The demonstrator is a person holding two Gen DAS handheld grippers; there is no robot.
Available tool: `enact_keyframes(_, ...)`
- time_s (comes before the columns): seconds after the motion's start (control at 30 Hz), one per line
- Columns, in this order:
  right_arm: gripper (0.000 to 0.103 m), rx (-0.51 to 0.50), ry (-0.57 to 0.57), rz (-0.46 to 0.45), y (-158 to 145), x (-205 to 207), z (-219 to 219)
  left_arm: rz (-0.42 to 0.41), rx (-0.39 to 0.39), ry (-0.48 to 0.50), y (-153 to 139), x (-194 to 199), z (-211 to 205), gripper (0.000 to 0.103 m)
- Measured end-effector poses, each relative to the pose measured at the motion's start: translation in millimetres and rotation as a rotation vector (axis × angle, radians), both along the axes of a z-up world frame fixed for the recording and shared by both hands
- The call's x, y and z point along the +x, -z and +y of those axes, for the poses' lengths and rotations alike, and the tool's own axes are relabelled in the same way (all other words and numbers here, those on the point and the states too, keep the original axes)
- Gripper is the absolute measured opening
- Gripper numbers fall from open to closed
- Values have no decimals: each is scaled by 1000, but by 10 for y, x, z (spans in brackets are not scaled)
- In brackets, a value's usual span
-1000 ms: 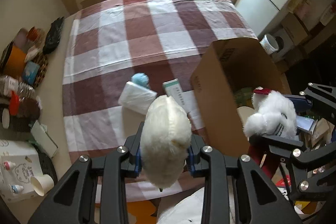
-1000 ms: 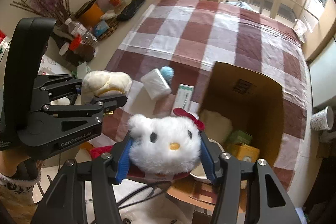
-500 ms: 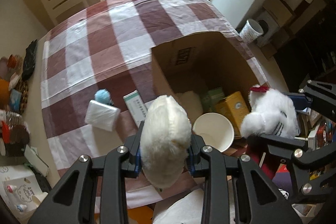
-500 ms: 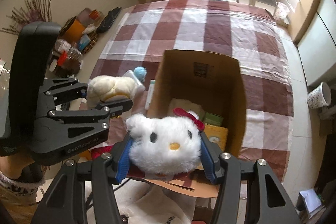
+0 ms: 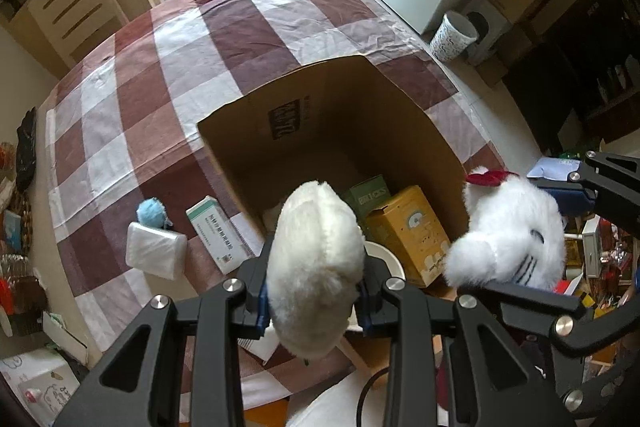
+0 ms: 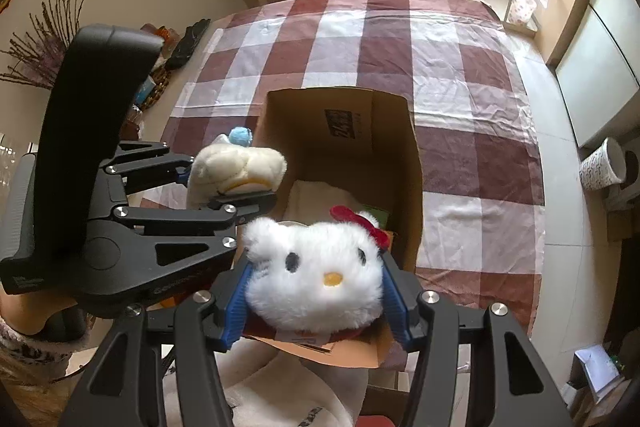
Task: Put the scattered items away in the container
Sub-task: 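Lift both plush toys and carry them over the cardboard box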
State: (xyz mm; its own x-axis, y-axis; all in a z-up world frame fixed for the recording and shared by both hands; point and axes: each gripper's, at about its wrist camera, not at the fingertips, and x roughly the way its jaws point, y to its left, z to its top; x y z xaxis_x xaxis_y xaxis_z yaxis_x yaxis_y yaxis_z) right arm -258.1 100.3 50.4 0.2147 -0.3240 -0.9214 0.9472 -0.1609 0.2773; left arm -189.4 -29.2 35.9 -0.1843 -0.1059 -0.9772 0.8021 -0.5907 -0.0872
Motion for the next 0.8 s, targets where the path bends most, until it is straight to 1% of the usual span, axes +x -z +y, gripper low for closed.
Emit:
enact_keyframes(0.33,57,39,4,-34,155,-28,-26,-25,26,20,160,-96,-106,33)
enact_keyframes(0.6,57,30,-29,-87,88,68,51,-32,8,-4,74,15,-106,33)
enact_keyframes(0.7,57,34,-51,-63,81,129,118,-36,-1,-13,48,48,-80,33)
enact_keyframes(0.8,57,37,-61,-60,98,137,213,-31,-3,-26,34,50,-38,33)
